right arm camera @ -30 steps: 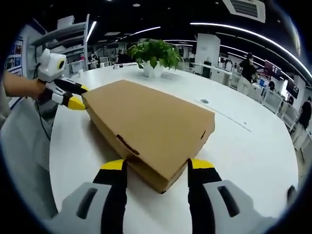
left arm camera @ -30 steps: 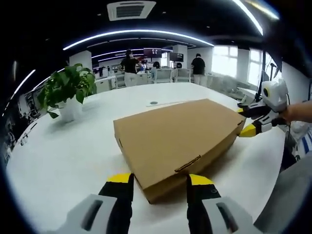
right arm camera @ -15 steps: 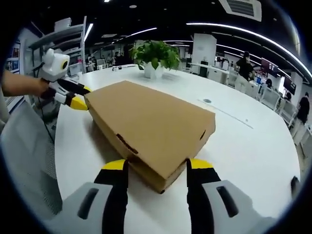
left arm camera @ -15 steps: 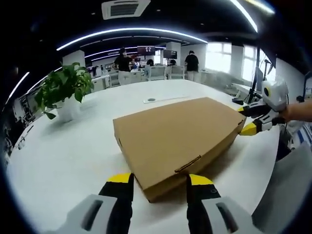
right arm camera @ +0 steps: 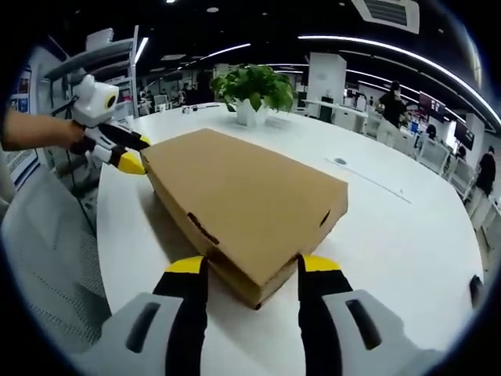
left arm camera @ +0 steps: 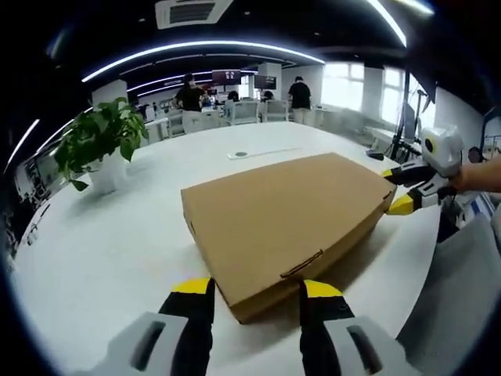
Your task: Operate the shoe box by opening the lid, removing the specified soft item, and placing it in the target area until the item is outside and the box remains undamaged.
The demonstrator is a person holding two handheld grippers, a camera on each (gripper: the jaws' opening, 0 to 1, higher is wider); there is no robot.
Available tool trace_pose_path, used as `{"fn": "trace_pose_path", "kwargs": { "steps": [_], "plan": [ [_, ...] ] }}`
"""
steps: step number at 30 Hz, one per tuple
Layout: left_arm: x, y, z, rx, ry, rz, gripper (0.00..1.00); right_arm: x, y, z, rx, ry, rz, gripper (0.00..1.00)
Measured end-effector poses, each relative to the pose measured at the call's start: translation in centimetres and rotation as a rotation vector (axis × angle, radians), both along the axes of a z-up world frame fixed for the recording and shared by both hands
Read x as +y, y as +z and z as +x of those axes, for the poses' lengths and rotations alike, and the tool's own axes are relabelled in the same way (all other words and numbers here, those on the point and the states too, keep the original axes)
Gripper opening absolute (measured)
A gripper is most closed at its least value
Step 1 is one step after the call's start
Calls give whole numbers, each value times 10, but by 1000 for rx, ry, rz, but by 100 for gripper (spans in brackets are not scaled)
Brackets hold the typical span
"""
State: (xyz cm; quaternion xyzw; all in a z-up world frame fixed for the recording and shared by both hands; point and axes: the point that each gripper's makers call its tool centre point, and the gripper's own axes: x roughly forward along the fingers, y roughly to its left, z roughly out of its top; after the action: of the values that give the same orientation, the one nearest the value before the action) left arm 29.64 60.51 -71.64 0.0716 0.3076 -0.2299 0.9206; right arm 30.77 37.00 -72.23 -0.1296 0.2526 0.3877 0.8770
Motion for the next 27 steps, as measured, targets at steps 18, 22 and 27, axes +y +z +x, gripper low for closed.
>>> {"fn": "trace_pose_path", "kwargs": {
  "steps": [18,22,27],
  "plan": [
    [15,6,-24,44,-46,19,43,21,1,-29,27,-5,26,40],
    [19,5,-30,49,-43,21,43,25,1,-37,31,3,30,40],
    [23,6,-38,57,-44,26,43,27,2,-44,33,12,35,39]
  ]
}}
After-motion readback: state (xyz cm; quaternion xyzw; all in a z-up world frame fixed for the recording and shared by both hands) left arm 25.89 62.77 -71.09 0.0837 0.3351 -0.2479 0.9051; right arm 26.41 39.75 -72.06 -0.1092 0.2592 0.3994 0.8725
